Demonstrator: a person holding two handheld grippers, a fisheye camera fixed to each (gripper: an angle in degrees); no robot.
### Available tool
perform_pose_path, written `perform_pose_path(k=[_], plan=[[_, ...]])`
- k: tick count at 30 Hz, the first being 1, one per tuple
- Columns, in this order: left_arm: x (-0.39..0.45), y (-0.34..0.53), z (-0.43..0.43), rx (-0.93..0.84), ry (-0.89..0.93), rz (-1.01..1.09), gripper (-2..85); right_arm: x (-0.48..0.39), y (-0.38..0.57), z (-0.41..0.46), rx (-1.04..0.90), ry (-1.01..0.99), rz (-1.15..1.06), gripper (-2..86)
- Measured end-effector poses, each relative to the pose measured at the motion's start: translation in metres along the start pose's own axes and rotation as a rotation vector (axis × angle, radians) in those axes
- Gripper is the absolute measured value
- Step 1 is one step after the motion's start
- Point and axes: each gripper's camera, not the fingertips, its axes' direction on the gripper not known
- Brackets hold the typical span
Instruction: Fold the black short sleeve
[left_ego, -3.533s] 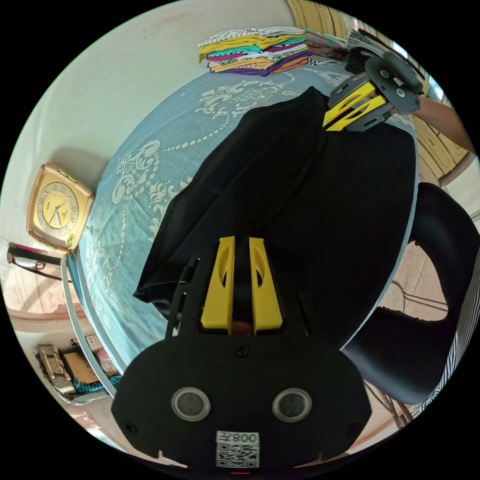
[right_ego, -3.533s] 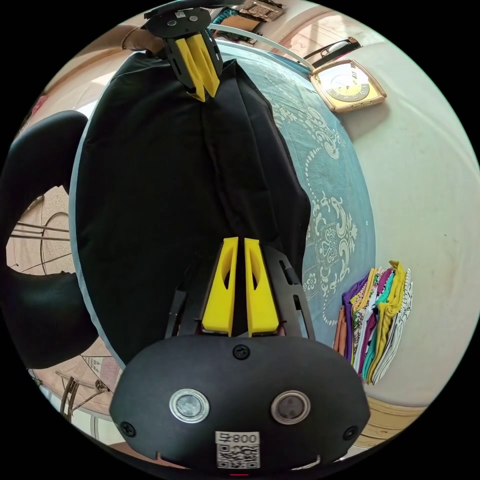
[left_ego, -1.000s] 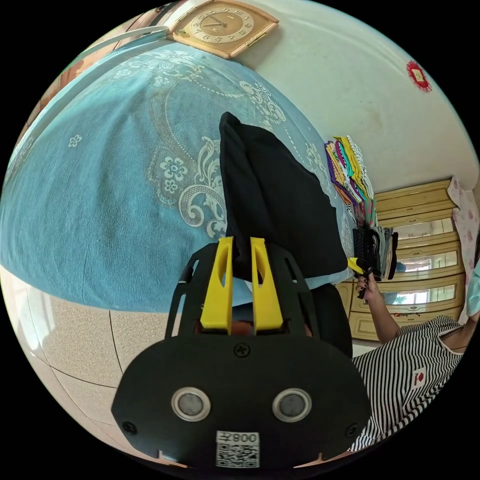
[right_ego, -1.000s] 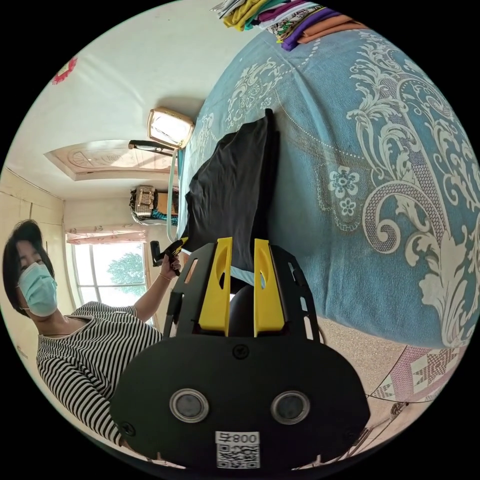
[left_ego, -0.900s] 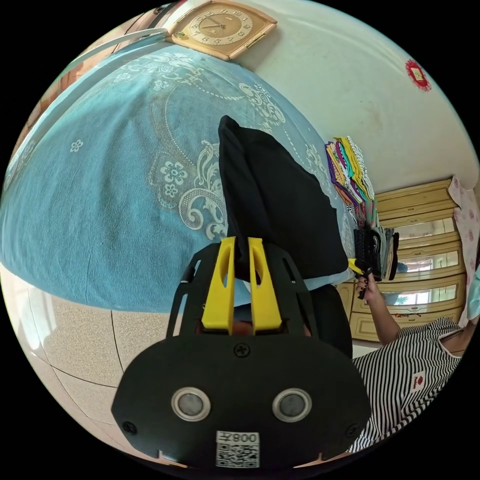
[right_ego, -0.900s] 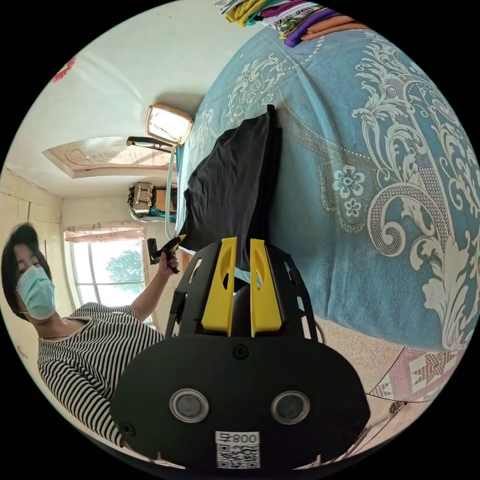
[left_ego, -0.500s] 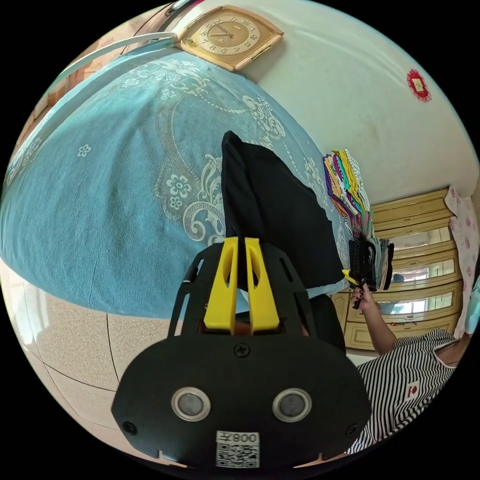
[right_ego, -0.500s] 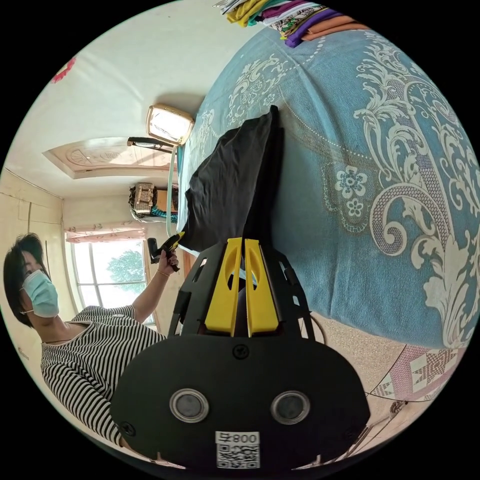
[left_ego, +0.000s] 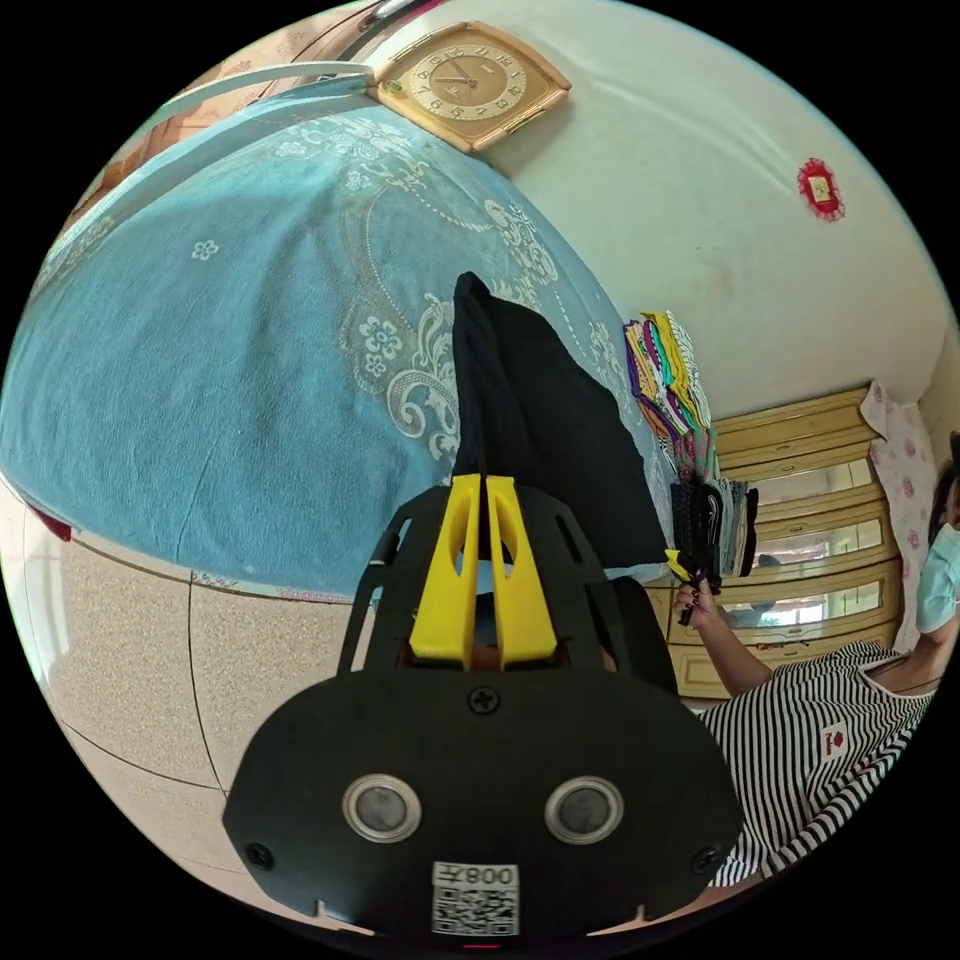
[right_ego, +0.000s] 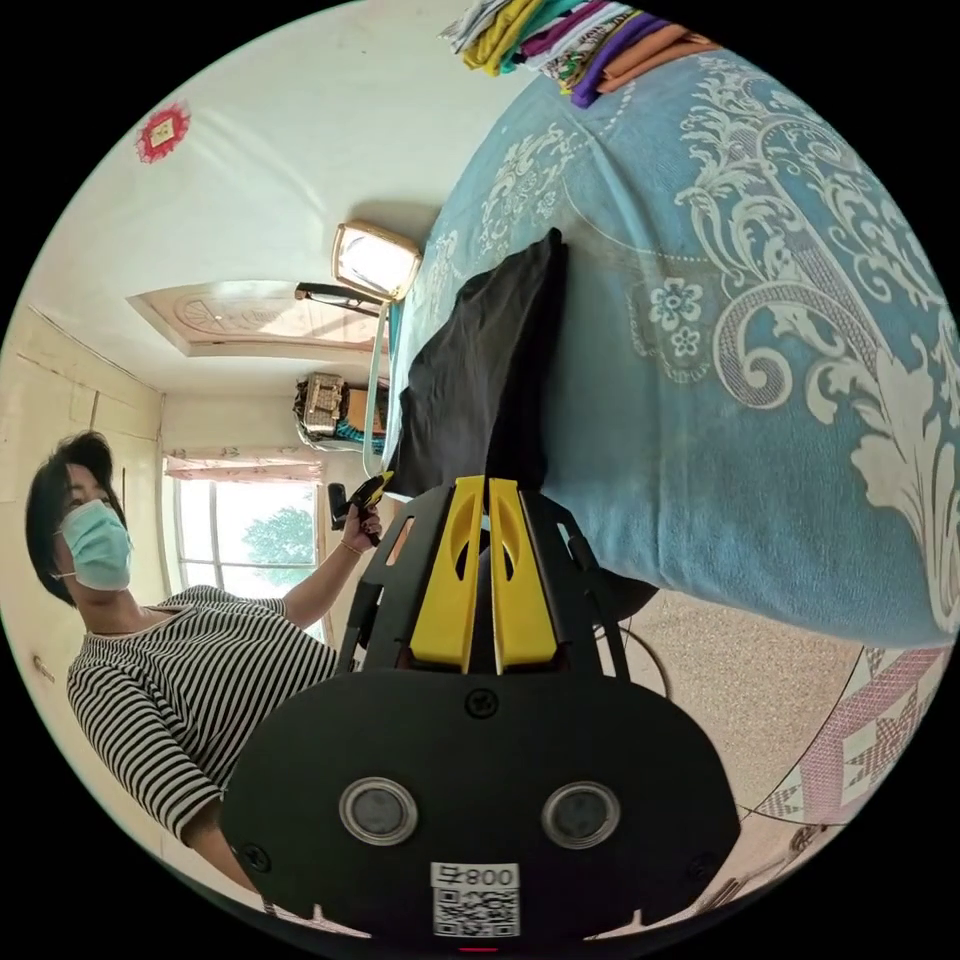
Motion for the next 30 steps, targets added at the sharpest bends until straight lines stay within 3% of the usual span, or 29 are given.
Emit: perform_pose_path(k=[5,13,17,21,25,27,30], plan=[[-0.011,0.006,0.003,0.019,0.028,-0.071,1.5,0.024,-0.003,0.016,-0.023,-0.006,0.094,0.5],[0.011,0.021,-0.013,0.089,-0.099,-0.066,1.5,0.004,0.020,0.010,0.057,0.077,0.120,0.1],[0.048,0.030,-0.013,0.141,-0.173,0.011,0.5,-0.044,0.021,0.026,0.078,0.139,0.011,0.1],[0.091,0.026,0.019,0.053,-0.209,0.164,0.2,-0.084,-0.001,0.077,-0.039,0.211,-0.116,0.1],[0.089,0.027,0.056,-0.060,-0.320,0.154,0.2,-0.086,-0.010,0.134,-0.192,0.396,-0.126,0.1],[0.084,0.028,0.057,-0.037,-0.235,0.106,0.2,-0.080,-0.006,0.134,-0.147,0.332,-0.093,0.0],[0.099,0.030,0.059,-0.011,-0.247,0.122,0.1,-0.082,0.000,0.137,-0.115,0.296,-0.053,0.0]])
